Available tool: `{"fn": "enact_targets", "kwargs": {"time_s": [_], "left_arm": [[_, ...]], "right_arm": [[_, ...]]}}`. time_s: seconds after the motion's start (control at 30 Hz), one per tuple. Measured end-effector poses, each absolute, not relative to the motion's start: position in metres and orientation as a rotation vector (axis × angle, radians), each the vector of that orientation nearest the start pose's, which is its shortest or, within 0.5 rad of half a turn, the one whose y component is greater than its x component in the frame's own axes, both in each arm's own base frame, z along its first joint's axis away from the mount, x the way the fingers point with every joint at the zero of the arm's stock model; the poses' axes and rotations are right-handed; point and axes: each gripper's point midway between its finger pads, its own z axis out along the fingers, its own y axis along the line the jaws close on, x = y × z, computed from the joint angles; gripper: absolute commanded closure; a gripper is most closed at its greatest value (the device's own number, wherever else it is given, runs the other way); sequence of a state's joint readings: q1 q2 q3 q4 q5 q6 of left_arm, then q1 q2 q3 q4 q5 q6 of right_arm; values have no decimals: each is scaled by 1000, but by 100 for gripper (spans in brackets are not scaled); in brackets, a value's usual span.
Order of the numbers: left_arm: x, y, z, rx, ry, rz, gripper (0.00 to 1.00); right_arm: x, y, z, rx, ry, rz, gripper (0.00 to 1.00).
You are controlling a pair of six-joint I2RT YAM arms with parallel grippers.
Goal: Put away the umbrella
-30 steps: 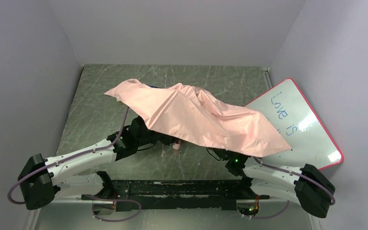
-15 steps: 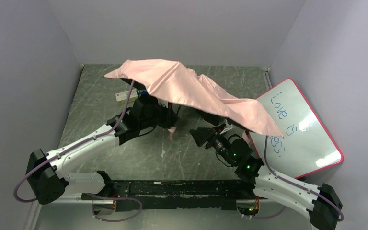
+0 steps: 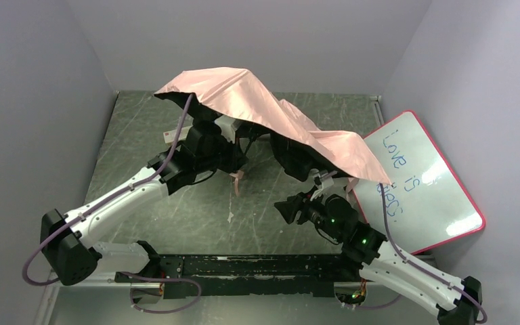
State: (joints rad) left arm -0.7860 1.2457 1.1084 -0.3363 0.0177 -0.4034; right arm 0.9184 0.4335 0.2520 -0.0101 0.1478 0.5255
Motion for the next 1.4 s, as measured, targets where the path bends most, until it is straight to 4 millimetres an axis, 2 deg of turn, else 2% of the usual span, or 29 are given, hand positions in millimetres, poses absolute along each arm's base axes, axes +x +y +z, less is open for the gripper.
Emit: {"fn": "enact_targets", "kwargs": {"time_s": [0.27, 0.37, 0.5, 0.63, 0.7, 0.77, 0.93, 1.1, 1.2, 1.4], "left_arm": [[270, -295, 221, 470, 2142, -688, 95], [271, -293, 216, 481, 2157, -670, 95], [274, -288, 214, 486, 2164, -636, 95], [280, -283, 215, 497, 2166, -592, 95], [282, -281, 218, 508, 2164, -570, 95], [284, -278, 222, 523, 2160, -543, 95], [287, -265, 224, 551, 2165, -465, 95], [288, -257, 221, 557, 2176, -437, 95], [284, -254, 215, 559, 2186, -432, 95], [277, -247, 192, 572, 2235, -410, 95]], "right_arm": [[174, 211, 148, -369, 1914, 697, 38], [172, 224, 161, -460, 1890, 623, 38], [160, 252, 179, -593, 1829, 555, 38], [119, 285, 186, -798, 1745, 527, 38], [97, 299, 197, -883, 1685, 521, 38], [83, 309, 218, -921, 1626, 525, 38], [102, 314, 290, -806, 1530, 438, 38], [111, 323, 339, -764, 1462, 372, 37], [115, 320, 370, -735, 1421, 352, 37], [125, 299, 448, -619, 1340, 348, 37]]}}
